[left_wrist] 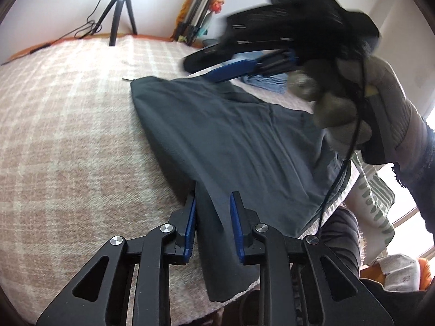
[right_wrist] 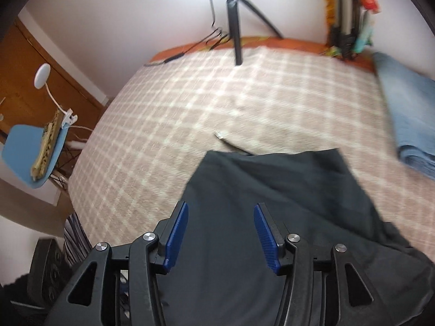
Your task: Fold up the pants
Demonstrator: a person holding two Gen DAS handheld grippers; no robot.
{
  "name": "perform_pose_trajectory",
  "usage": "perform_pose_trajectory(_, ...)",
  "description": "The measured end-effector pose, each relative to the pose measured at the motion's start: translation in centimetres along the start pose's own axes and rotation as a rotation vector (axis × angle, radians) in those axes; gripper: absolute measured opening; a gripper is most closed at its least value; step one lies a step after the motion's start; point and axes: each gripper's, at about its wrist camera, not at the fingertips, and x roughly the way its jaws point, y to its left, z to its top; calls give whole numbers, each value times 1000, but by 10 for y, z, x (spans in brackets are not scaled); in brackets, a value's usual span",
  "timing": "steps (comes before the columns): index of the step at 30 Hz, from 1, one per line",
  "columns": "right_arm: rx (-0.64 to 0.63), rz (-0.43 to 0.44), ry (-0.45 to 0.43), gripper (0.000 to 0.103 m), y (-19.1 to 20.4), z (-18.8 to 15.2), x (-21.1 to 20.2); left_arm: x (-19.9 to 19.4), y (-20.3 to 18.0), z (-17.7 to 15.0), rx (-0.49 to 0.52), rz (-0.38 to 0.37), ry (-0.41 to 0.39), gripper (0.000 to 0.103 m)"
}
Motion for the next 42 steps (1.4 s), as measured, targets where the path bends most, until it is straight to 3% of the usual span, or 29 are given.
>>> perform_pose_trajectory(8,-24,-32,108,53,33,8,46,8,-10,2,28,-23,-24,22)
perform_pose_trajectory(12,-49,-111,172,53,39,6,68,9,-18,0,66,-18,-32,22)
perform_pose_trajectory(13,-53,-124,181,50,40,5,72,9,-18,-1,71,-14,-34,22)
perform_pose_trajectory(14,-61,-142,195,32,40,2,77,9,-19,-2,74,-7,-32,22)
perform_pose_trajectory(15,-63,-145,201,21,40,2,79,8,-20,-3,76,6,-28,22)
perform_pose_trajectory(16,-57,-140,190,19,38,0,79,5,-20,-4,78,26,-32,22)
perform_pose_trajectory(18,-33,-113,174,5,35,-1,75,-1,-21,-8,88,83,-49,32)
perform_pose_trajectory(19,-21,-100,161,5,33,-2,72,-4,-21,-10,87,120,-57,51)
perform_pose_trajectory(20,-17,-91,150,3,31,-3,69,-6,-21,-13,79,142,-65,61)
perform_pose_trajectory(23,0,-66,119,2,26,-5,58,-1,-19,-21,57,113,-35,61)
perform_pose_trajectory(25,14,-52,97,2,24,-8,47,8,-19,-20,56,107,-5,54)
perform_pose_trajectory(26,22,-44,84,1,23,-8,42,10,-19,-20,50,95,0,39)
perform_pose_trajectory(28,27,-37,61,1,20,-9,33,12,-18,-18,35,56,10,19)
perform_pose_trajectory(29,30,-33,43,1,18,-10,24,11,-18,-16,34,45,6,14)
perform_pose_trajectory(38,53,-43,-87,1,-14,-18,-47,-2,-60,18,173,-81,-66,9)
perform_pose_trajectory(42,76,-82,-121,1,-37,-25,-76,14,-93,33,215,-156,-63,9)
